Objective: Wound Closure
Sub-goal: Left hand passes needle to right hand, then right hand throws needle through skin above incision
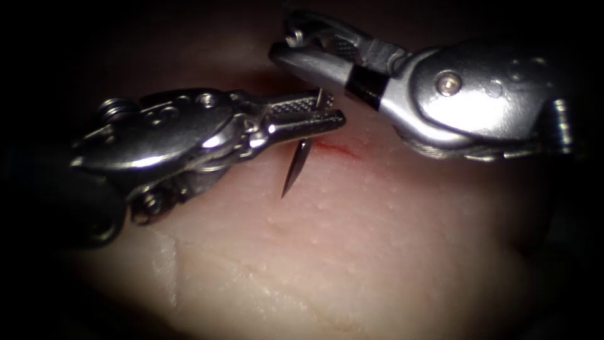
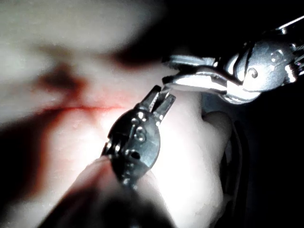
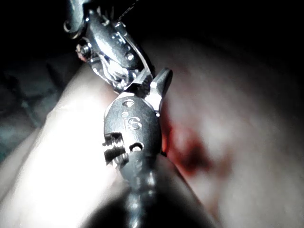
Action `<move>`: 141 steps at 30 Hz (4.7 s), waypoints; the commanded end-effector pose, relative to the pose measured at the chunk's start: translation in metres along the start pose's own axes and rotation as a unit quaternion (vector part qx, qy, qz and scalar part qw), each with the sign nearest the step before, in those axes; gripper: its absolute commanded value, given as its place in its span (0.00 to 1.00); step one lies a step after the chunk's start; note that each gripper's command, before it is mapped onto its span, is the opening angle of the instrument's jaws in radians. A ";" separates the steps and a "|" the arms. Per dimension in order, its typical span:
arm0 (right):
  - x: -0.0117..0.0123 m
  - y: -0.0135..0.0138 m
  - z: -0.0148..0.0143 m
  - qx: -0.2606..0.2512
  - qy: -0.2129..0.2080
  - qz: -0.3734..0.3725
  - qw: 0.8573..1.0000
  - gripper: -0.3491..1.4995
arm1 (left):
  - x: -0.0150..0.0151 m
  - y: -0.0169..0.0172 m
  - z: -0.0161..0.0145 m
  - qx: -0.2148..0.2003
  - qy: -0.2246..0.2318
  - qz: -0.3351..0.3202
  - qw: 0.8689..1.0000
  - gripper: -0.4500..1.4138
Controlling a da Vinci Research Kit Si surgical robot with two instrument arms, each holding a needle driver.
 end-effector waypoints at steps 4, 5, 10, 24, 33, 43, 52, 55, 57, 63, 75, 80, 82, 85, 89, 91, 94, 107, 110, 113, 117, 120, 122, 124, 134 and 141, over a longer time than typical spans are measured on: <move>-0.0005 -0.0005 0.0004 0.006 -0.002 0.000 1.000 0.00 | -0.0010 0.0005 0.0000 -0.003 -0.003 -0.019 1.000 0.59; -0.0005 -0.0002 0.0004 0.006 -0.003 0.010 1.000 0.00 | -0.0009 0.0006 -0.0004 -0.007 -0.003 -0.019 1.000 0.78; -0.0009 0.0012 0.0008 0.008 -0.002 0.020 1.000 0.00 | -0.0008 0.0009 -0.0026 0.009 -0.007 -0.020 1.000 0.89; -0.0042 0.0065 0.0035 0.011 0.014 0.042 0.999 0.00 | -0.0035 0.0003 -0.0071 0.032 -0.073 0.054 0.995 0.51; -0.0069 0.0067 0.0059 0.029 0.008 0.029 0.999 0.00 | -0.0060 -0.0022 -0.0037 0.029 -0.127 0.120 0.984 0.27; -0.0102 0.0075 0.0070 0.038 0.014 0.020 0.999 0.00 | -0.0055 -0.0053 -0.0026 0.069 -0.169 0.146 0.972 0.06; -0.0110 0.0080 0.0077 0.041 0.012 0.016 0.999 0.00 | -0.0072 -0.0071 -0.0024 0.108 -0.255 0.179 0.944 0.00; -0.0110 0.0080 0.0083 0.043 0.012 0.016 0.999 0.00 | -0.0083 -0.0076 -0.0023 0.112 -0.275 0.187 0.936 0.00; -0.0110 0.0080 0.0084 0.044 0.013 0.015 0.999 0.00 | -0.0087 -0.0077 -0.0022 0.114 -0.277 0.188 0.935 0.00; -0.0115 0.0076 0.0091 0.049 0.010 0.012 0.999 0.00 | -0.0098 -0.0083 -0.0024 0.118 -0.287 0.192 0.931 0.00; -0.0128 0.0081 0.0086 0.056 0.008 0.006 0.998 0.00 | -0.0103 -0.0088 -0.0021 0.118 -0.298 0.193 0.927 0.00; -0.0125 0.0083 0.0082 0.056 0.005 0.007 0.998 0.00 | -0.0119 -0.0095 -0.0019 0.115 -0.308 0.202 0.922 0.01; -0.0127 0.0080 0.0084 0.057 0.005 0.006 0.998 0.00 | -0.0123 -0.0095 -0.0018 0.115 -0.307 0.200 0.923 0.01; -0.0130 0.0077 0.0085 0.060 0.000 0.003 0.998 0.00 | -0.0125 -0.0094 -0.0019 0.113 -0.309 0.200 0.923 0.01; -0.0133 0.0075 0.0084 0.062 -0.002 0.001 0.998 0.00 | -0.0124 -0.0095 -0.0020 0.111 -0.310 0.200 0.923 0.01; -0.0134 0.0075 0.0084 0.062 -0.002 0.000 0.998 0.00 | -0.0123 -0.0096 -0.0021 0.111 -0.310 0.200 0.923 0.01; -0.0137 0.0071 0.0087 0.062 -0.002 -0.002 0.998 0.00 | -0.0123 -0.0095 -0.0021 0.111 -0.310 0.199 0.923 0.01; -0.0168 0.0054 0.0094 0.079 -0.026 0.021 0.996 0.00 | -0.0129 -0.0096 -0.0027 0.112 -0.316 0.200 0.921 0.02; -0.0172 0.0054 0.0093 0.080 -0.029 0.043 0.995 0.00 | -0.0133 -0.0098 -0.0027 0.112 -0.320 0.202 0.919 0.02; -0.0172 0.0056 0.0092 0.080 -0.034 0.067 0.994 0.00 | -0.0140 -0.0100 -0.0029 0.113 -0.326 0.206 0.916 0.01; -0.0173 0.0055 0.0095 0.078 -0.034 0.081 0.993 0.00 | -0.0146 -0.0101 -0.0031 0.114 -0.331 0.206 0.914 0.01; -0.0174 0.0052 0.0096 0.078 -0.035 0.085 0.993 0.00 | -0.0148 -0.0100 -0.0033 0.115 -0.333 0.204 0.913 0.01; -0.0179 0.0047 0.0097 0.079 -0.033 0.103 0.991 0.00 | -0.0149 -0.0101 -0.0035 0.116 -0.336 0.205 0.912 0.01; -0.0180 0.0049 0.0097 0.077 -0.030 0.115 0.990 0.00 | -0.0148 -0.0101 -0.0036 0.117 -0.337 0.205 0.911 0.01; -0.0191 0.0050 0.0097 0.073 -0.019 0.178 0.981 0.00 | -0.0149 -0.0101 -0.0038 0.119 -0.338 0.205 0.911 0.01; -0.0194 0.0059 0.0098 0.071 -0.018 0.218 0.973 0.00 | -0.0149 -0.0101 -0.0040 0.120 -0.340 0.205 0.910 0.01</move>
